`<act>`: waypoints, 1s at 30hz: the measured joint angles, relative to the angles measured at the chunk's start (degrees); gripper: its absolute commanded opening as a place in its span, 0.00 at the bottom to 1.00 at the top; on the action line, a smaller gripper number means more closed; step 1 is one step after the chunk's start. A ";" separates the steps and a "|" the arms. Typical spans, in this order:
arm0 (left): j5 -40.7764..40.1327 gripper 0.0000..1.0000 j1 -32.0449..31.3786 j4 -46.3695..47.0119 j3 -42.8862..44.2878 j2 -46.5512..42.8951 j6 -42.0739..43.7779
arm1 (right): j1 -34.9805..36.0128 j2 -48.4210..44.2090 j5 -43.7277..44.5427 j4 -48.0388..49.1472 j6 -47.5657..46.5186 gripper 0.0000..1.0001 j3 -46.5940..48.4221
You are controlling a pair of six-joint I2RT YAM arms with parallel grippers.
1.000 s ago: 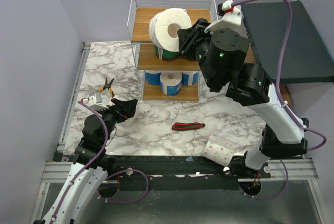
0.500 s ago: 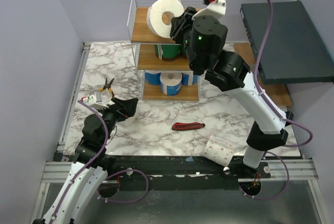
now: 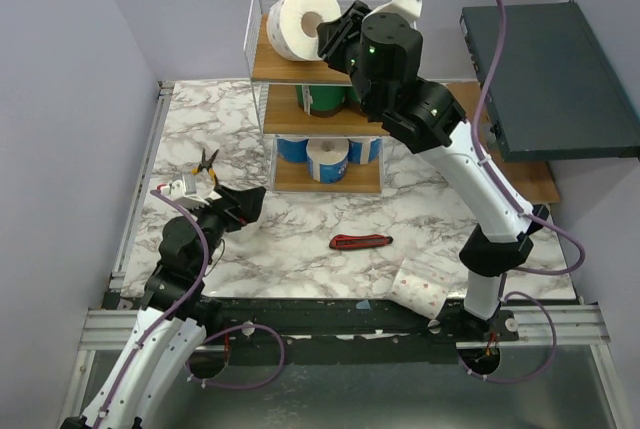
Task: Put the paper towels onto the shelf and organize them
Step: Place the paper towel on the shelf.
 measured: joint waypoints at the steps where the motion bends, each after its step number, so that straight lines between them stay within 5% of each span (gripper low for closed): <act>1: 0.00 0.99 0.00 0.13 0.00 0.22 0.00 | 0.00 0.37 -0.44 -0.02 0.24 0.01 0.22; 6: 0.00 0.99 0.00 0.48 0.00 0.50 0.00 | -0.04 1.07 -2.29 0.04 1.22 0.01 0.76; 12: 0.00 0.99 0.00 0.50 0.00 0.50 0.00 | -0.90 1.16 -4.02 0.02 2.47 0.24 0.76; 30: 0.20 0.98 0.00 0.50 0.00 0.50 0.00 | -1.53 1.57 -6.21 0.26 3.10 0.52 0.76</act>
